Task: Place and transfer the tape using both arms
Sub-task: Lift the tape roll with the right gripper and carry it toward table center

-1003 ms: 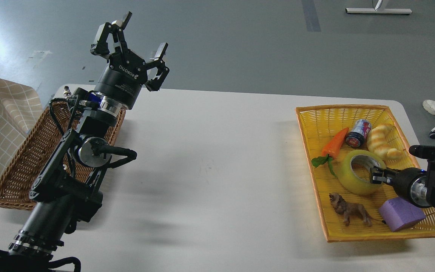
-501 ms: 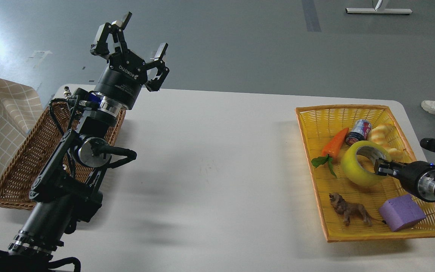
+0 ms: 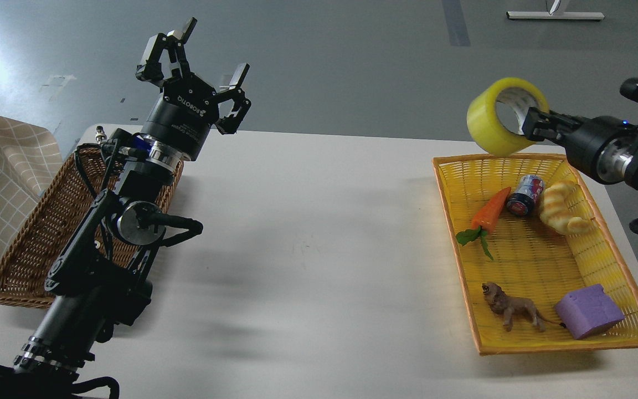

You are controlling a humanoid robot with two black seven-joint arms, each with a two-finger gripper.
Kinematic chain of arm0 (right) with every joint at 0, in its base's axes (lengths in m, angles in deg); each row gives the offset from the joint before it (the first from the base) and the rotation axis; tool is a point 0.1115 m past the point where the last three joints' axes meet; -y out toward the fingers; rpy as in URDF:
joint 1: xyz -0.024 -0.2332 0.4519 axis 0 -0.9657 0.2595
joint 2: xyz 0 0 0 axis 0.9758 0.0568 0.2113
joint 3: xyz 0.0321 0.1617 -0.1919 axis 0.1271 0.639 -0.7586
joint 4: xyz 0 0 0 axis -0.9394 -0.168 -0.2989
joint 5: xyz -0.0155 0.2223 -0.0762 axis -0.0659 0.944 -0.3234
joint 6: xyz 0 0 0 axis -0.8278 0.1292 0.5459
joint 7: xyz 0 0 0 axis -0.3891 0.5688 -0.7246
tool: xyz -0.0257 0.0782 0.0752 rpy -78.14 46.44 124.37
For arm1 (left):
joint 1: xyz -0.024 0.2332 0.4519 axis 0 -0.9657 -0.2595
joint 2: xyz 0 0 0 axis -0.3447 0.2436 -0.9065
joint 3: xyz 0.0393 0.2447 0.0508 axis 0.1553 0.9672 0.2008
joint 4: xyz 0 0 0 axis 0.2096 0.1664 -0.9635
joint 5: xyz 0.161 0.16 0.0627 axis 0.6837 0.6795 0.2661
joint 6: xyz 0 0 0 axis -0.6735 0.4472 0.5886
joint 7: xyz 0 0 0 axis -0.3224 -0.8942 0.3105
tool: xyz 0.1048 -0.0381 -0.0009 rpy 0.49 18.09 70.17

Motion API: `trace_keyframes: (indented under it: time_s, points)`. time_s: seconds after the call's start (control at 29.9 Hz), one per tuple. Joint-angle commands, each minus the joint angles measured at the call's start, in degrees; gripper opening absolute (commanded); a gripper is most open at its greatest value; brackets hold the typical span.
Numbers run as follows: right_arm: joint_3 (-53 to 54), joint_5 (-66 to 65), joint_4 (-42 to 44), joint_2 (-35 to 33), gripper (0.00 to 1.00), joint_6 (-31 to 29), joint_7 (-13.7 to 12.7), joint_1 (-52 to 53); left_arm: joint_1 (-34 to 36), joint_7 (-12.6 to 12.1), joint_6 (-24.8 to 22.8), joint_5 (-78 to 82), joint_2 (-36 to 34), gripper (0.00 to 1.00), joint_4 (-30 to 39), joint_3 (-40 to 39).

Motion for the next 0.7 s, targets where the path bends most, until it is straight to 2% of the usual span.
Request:
trace_keyframes:
  time_s: [0.0,0.07,0.27,0.47,0.67]
  points:
    - [-5.4,-0.4,2.2,5.2,0.00,0.0,-0.6,6.4,-0.1,0.0,0.0,0.0,0.0,0.98,0.0,0.0]
    - [-8.8,-0.2,4.6,8.8,0.00,0.0,-2.4,11.0,-0.2,0.0,0.0,0.1,0.0,0.98,0.1,-0.1]
    - [-15.7,-0.1,13.1,16.7,0.00,0.0,-2.8,20.2,-0.2,0.0,0.0,0.1,-0.4,0.98,0.3,-0.6]
    - [-23.1,-0.3,17.9,25.6,0.00,0.0,-2.9,23.7,-0.2,0.1,0.0,0.0,-0.4,0.98,0.4,-0.7]
    - [-27.0,-0.4,20.0,31.3,0.00,0.0,-2.9,23.4,-0.2,0.2,-0.1,-0.1,-0.5,0.98,0.4,-0.8]
